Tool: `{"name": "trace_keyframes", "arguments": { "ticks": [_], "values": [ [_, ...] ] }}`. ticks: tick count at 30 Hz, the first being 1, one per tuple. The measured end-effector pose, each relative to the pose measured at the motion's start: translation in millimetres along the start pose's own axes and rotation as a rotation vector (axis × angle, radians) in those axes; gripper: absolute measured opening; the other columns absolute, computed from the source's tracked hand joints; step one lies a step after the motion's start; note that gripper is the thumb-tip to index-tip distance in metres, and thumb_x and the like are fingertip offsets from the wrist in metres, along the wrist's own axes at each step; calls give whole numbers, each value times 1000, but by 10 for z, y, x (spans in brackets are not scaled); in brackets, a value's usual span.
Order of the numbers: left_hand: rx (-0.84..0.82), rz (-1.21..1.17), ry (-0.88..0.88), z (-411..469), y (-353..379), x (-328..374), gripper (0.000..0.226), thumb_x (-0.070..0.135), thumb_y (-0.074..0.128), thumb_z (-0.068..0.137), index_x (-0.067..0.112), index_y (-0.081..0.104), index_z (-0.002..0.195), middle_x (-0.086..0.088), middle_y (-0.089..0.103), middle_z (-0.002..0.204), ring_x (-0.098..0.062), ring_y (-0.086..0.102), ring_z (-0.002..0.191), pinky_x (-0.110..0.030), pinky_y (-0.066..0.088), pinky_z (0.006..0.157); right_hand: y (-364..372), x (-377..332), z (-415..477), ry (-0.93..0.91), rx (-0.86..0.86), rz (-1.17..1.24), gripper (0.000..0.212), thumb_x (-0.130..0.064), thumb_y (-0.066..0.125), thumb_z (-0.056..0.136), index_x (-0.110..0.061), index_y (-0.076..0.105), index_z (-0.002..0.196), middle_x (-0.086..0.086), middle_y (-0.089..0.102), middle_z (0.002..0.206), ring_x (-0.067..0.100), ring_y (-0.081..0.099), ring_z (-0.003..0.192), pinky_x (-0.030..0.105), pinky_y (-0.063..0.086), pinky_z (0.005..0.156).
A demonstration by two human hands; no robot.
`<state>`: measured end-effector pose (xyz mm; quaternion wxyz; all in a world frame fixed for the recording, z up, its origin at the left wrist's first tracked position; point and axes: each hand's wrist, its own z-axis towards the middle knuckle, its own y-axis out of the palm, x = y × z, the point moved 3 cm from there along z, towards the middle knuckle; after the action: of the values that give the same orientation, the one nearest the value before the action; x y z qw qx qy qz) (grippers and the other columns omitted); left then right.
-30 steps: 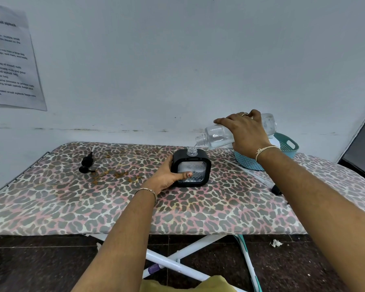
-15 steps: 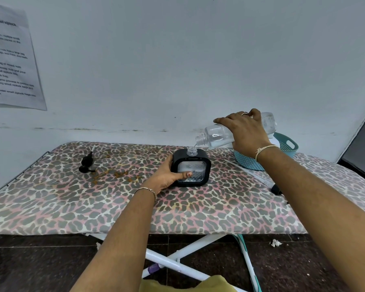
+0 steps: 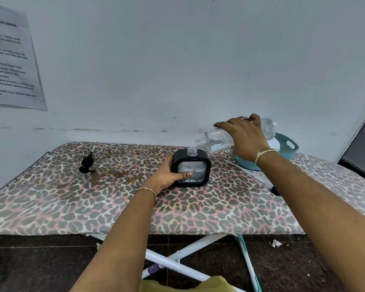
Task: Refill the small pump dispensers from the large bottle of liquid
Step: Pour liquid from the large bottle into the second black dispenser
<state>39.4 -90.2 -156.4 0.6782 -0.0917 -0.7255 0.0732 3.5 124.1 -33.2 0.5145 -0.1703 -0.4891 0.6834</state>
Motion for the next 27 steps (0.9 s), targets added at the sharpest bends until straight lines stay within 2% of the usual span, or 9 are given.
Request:
{"name": "trace_keyframes", "arguments": {
  "ticks": [9, 16, 27],
  "values": [
    [1, -7, -9, 1, -1, -12, 89, 14, 80, 72, 18, 28, 145, -2, 50, 132, -16, 47, 119, -30, 38, 105, -24, -22, 16, -14, 18, 1, 79, 4, 63, 70, -34, 45, 136, -3, 61, 119, 24, 53, 112, 41, 19, 97],
    [7, 8, 3, -22, 2, 12, 85, 14, 79, 75, 18, 28, 144, -3, 50, 135, -13, 46, 113, -25, 37, 100, -28, -29, 25, -25, 24, -11, 78, 3, 63, 70, -33, 45, 136, -1, 60, 119, 24, 52, 113, 41, 16, 97],
    [10, -2, -1, -57, 12, 47, 84, 10, 77, 76, 16, 28, 144, 1, 50, 125, -12, 46, 111, -23, 38, 97, -53, -20, 57, -28, 46, -32, 76, 2, 65, 71, -34, 45, 136, -2, 61, 119, 24, 52, 113, 41, 13, 96]
  ]
}}
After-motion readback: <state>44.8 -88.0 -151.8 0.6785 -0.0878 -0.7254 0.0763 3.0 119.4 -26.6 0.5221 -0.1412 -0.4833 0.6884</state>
